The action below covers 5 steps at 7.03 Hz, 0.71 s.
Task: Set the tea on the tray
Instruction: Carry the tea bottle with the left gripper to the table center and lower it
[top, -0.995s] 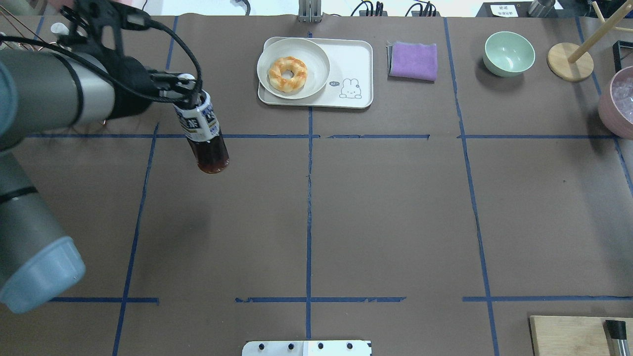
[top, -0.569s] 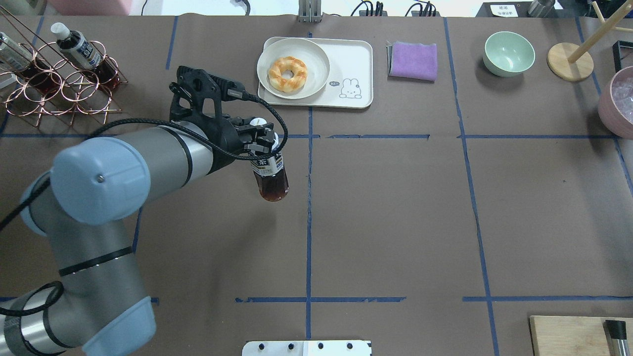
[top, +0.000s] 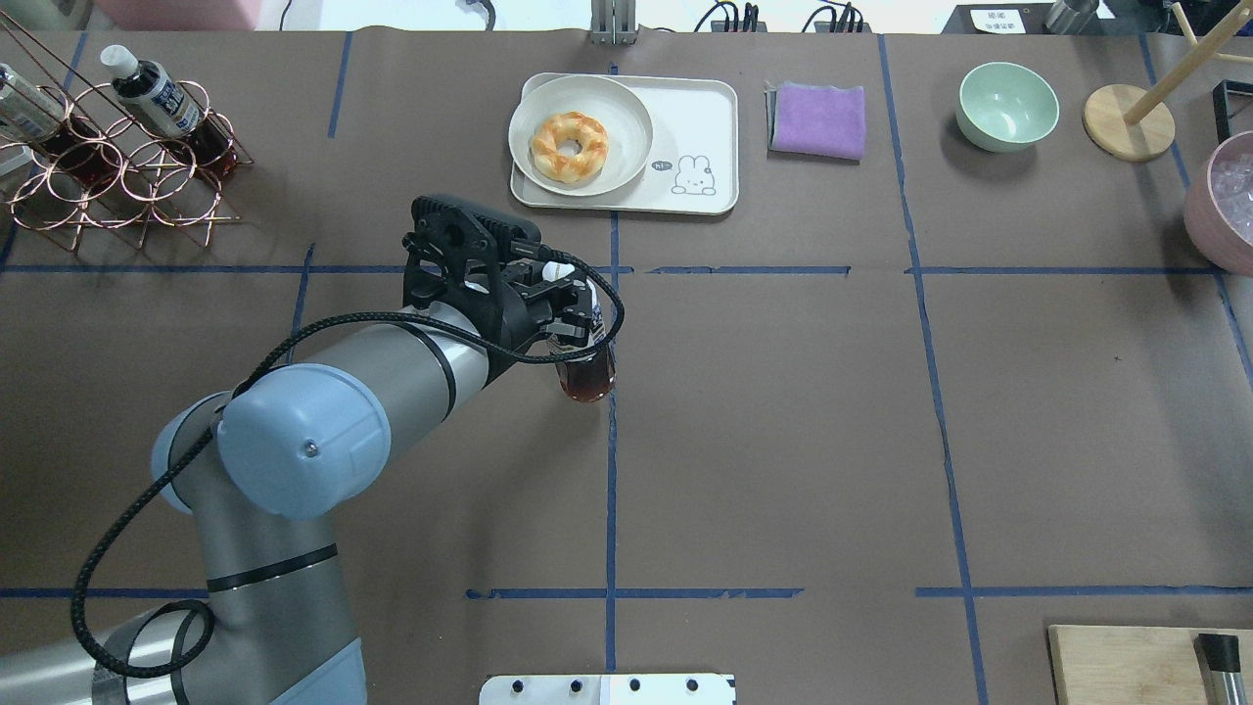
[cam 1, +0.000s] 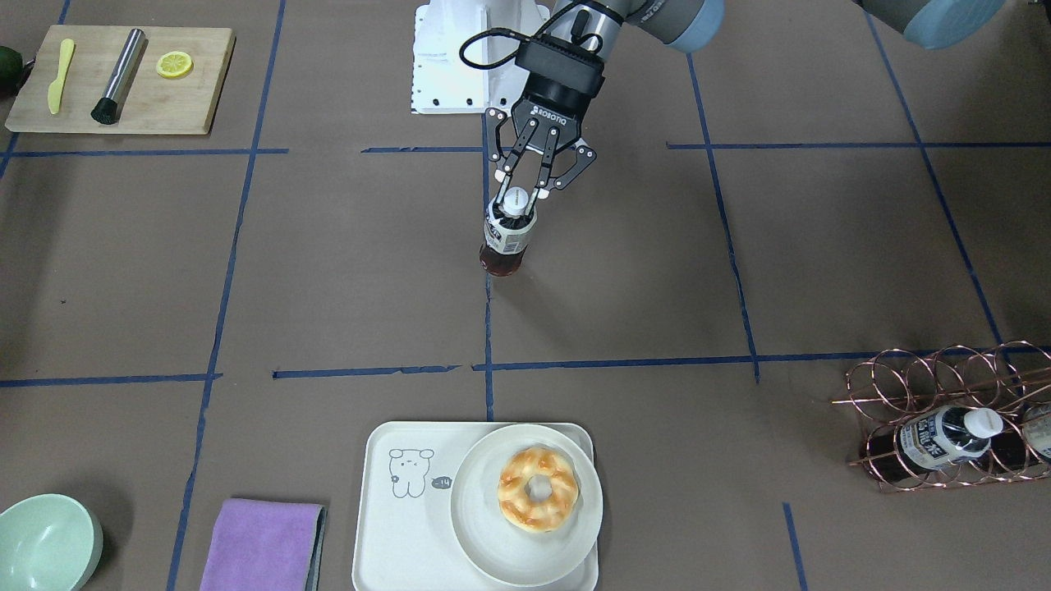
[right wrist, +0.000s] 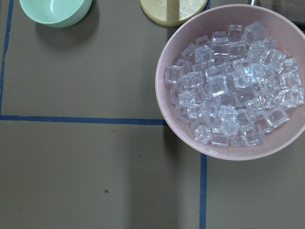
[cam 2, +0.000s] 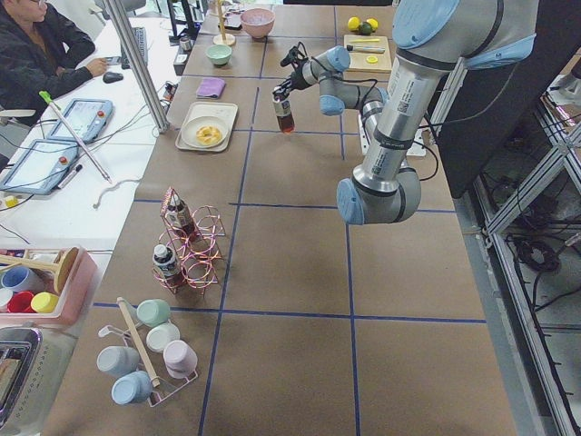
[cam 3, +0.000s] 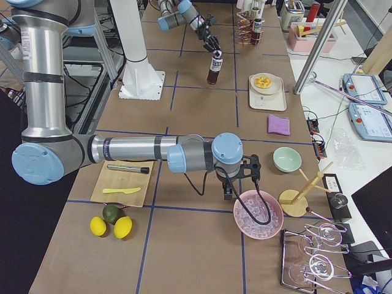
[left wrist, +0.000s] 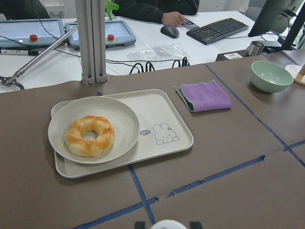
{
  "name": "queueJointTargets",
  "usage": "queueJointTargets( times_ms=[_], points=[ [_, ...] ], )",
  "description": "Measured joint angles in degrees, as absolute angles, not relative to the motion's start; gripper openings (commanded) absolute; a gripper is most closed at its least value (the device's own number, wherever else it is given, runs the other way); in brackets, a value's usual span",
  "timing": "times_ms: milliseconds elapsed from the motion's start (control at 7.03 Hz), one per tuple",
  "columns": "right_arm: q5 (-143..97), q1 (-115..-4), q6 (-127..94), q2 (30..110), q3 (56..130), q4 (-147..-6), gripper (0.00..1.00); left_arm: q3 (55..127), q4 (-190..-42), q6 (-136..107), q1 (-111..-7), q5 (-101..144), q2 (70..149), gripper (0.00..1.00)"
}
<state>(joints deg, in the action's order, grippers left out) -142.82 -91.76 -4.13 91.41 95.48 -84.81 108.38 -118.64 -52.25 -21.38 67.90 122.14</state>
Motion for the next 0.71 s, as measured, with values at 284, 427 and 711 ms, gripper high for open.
queueJointTargets(
  times_ms=[284, 427, 711],
  points=[
    [-142.8, -91.8, -4.1, 91.4, 95.5, -84.8, 1.0, 105.6, -118.8, -52.3, -21.2, 67.6, 123.8, 0.03],
    [-142.8, -91.8, -4.1, 91.4, 95.5, -84.8, 1.0, 105.3, -118.9, -52.3, -21.2, 67.6, 124.0, 0.09],
    [-142.8, -91.8, -4.1, 91.3, 95.4, -84.8, 1.0, 104.9, -119.0, -52.4, -21.2, 67.6, 124.1, 0.26]
  ],
)
